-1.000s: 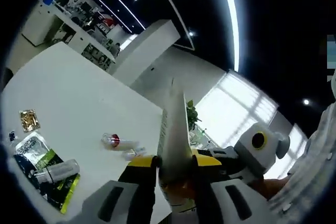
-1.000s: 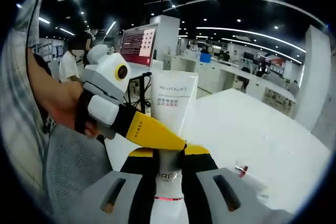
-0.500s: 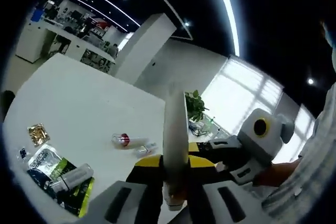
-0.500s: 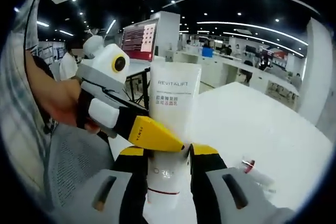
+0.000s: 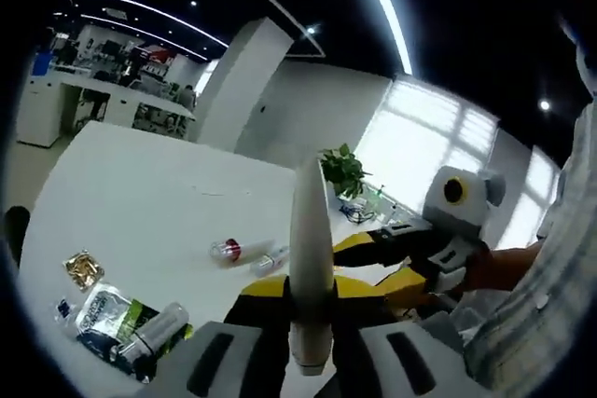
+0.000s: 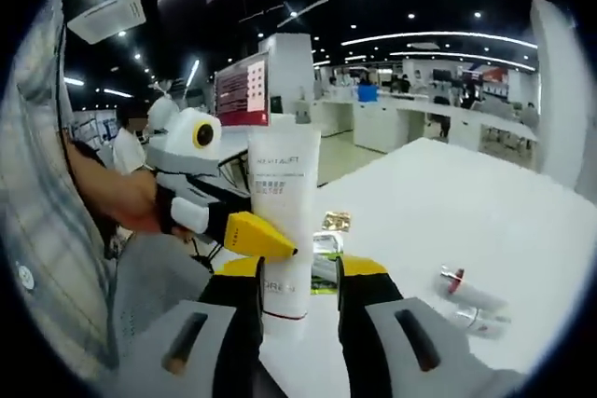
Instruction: Arrange the skincare products in the storage area until every visible bottle or jar stands upright without overlapping.
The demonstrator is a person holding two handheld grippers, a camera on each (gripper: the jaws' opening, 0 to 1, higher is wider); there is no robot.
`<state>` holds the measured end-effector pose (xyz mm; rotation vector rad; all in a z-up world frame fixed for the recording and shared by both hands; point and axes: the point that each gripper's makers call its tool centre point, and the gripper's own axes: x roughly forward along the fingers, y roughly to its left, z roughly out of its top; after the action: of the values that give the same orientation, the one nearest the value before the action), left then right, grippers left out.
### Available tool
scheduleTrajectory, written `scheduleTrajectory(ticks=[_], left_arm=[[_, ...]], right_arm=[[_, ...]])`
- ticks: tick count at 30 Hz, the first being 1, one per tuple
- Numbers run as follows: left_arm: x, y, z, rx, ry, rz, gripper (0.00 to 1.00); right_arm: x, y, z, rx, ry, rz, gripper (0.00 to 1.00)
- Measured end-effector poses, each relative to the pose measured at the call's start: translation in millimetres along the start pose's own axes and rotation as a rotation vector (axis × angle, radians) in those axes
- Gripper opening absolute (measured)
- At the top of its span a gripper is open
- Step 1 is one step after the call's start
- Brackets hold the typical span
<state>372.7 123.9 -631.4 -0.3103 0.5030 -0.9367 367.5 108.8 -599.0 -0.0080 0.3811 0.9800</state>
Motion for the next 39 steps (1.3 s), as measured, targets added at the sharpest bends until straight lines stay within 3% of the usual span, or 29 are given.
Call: scheduleTrajectory(ticks=[3, 7, 12, 15, 18, 22, 23, 27, 33, 35, 39], left_arm=[[3, -6.0, -4.4, 0.05, 0.037, 0.0, 0.14], [9, -19.3, -5.5, 0.105, 0.055, 0.011, 0.14], [15, -43.6, -11.2, 0.192, 0.089, -0.008, 0.15], [17, -49.2, -19.1, 0.207, 0.112, -0.005, 0.15], [17, -53.6, -29.2, 0.231, 0.166, 0.01, 0.15], [21, -60.4, -38.3, 0.239, 0.211, 0.004, 0.15], [22, -61.8, -40.3, 0.24, 0.223, 0.003, 0.15], [26, -66.6, -38.6, 0.243, 0.219, -0.006, 0.16], [31, -60.3, -30.8, 0.222, 0.148, 0.046, 0.18], [32, -57.7, -30.0, 0.227, 0.131, 0.06, 0.18], [30, -36.9, -52.8, 0.201, 0.214, 0.127, 0.39]], right_arm=[[-4, 3, 18.1, 0.061, -0.067, 0.001, 0.37], [-1, 14, 26.9, 0.106, -0.076, 0.019, 0.43], [0, 19, 14.6, 0.13, -0.017, -0.029, 0.4], [-9, 13, 5.7, 0.152, 0.004, -0.108, 0.35], [-13, 17, -3.6, 0.176, 0.001, -0.131, 0.35], [-12, 13, -15.4, 0.2, 0.016, -0.153, 0.37], [-14, 12, -19.2, 0.25, 0.032, -0.155, 0.37], [-22, 8, -17.8, 0.225, 0.042, -0.132, 0.34], [-20, -3, -12.6, 0.242, 0.012, -0.11, 0.33], [-17, -3, -10.7, 0.21, 0.0, -0.097, 0.33], [-15, -15, -14.9, 0.154, -0.026, -0.106, 0.33]])
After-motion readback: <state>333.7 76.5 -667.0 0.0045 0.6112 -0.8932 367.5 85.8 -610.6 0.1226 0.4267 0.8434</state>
